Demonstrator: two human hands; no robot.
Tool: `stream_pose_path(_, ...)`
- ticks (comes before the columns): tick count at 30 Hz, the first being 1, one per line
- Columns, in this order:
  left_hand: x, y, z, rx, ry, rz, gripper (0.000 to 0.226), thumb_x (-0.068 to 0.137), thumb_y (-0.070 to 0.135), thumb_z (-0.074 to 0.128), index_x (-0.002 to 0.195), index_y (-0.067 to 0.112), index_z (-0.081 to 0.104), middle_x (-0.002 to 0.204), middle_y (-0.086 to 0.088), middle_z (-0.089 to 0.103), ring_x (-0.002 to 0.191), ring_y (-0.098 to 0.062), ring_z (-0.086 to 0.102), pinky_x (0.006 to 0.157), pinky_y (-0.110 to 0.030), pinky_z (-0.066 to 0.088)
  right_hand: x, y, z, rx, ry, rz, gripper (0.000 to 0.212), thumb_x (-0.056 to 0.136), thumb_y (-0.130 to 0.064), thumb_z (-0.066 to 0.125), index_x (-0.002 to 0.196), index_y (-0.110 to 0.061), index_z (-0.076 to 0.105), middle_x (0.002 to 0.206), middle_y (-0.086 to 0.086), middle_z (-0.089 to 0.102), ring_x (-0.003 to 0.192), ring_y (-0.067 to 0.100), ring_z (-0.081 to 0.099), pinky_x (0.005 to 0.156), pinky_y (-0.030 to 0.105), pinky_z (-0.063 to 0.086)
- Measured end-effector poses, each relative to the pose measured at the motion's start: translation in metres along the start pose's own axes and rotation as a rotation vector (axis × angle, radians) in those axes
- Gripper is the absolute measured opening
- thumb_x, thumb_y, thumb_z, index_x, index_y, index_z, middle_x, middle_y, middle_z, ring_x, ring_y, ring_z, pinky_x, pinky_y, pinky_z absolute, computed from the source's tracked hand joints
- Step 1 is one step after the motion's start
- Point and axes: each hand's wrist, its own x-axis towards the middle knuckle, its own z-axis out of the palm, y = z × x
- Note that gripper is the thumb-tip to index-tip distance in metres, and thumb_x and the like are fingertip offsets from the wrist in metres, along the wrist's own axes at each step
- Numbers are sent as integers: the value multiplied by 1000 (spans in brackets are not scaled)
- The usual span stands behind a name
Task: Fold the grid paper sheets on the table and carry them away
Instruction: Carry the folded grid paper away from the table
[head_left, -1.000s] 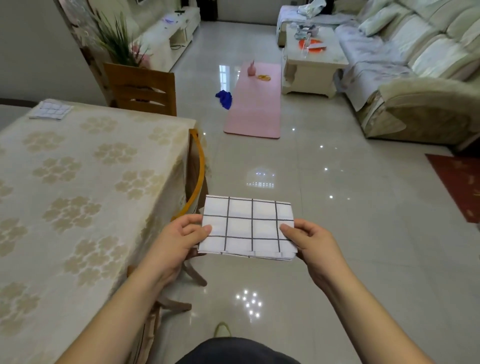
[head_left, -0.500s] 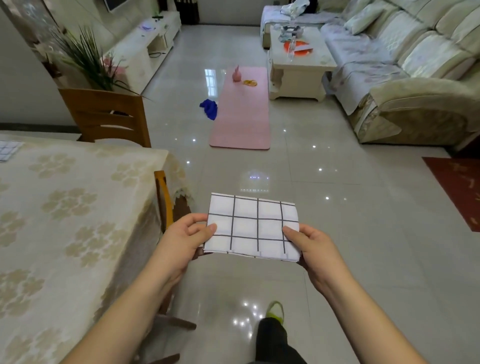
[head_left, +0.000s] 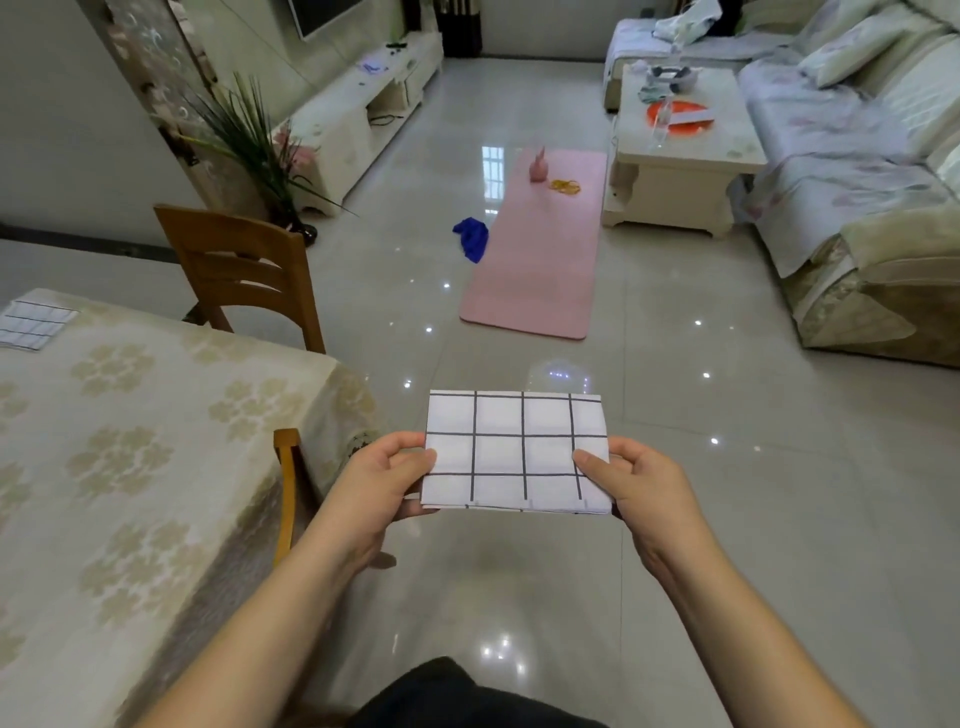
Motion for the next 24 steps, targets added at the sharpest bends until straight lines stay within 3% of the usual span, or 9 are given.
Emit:
stream_pose_path(4,44,14,-5,-31,58,-19,21,98,19,56,111,6,65,99,-18,73,81,-23,68,66,-37,61,53,-15,17,-25,-63,7,10,89,-6,68,99,-6,69,86,6,78,67,12,73,52,17,50)
stream_pose_path(11,143,41,-32,-83,138,12,12,96,18,58,93,9,64,68,2,70,61,-12,66,49,-22,50,161,-45,64,-103,-148,11,11,90,-9,67,101,-9,70,87,3,78,71,12,73,55,19,52)
stream_pose_path(15,190,69,-52,-85,172,26,16,95,16,60,99,1,64,76,-5,70,65,-13,66,51,-21,51,218,-70,95,-132,-192,24,11,91,-10,66,101,-8,70,78,-1,77,69,12,72,56,21,51)
stream_pose_path(19,236,92,-70,15,246,27,14,90,27,66,95,15,69,82,0,71,85,-17,66,69,-26,52,266,-91,122,-121,-221,26,11,91,-9,66,100,-7,72,74,-1,75,68,15,71,61,26,53)
stream_pose_path(22,268,110,-76,-2,282,9,11,90,27,67,94,17,69,78,2,69,80,-15,64,61,-24,49,299,-101,136,-143,-233,28,7,90,-14,68,92,-11,74,71,3,68,70,18,65,71,31,49)
stream_pose_path(24,291,121,-77,-17,295,5,11,89,26,67,95,17,69,75,3,68,77,-15,64,58,-23,49,323,-111,143,-157,-247,39,10,89,-19,69,91,-9,72,64,1,59,65,15,59,69,27,46)
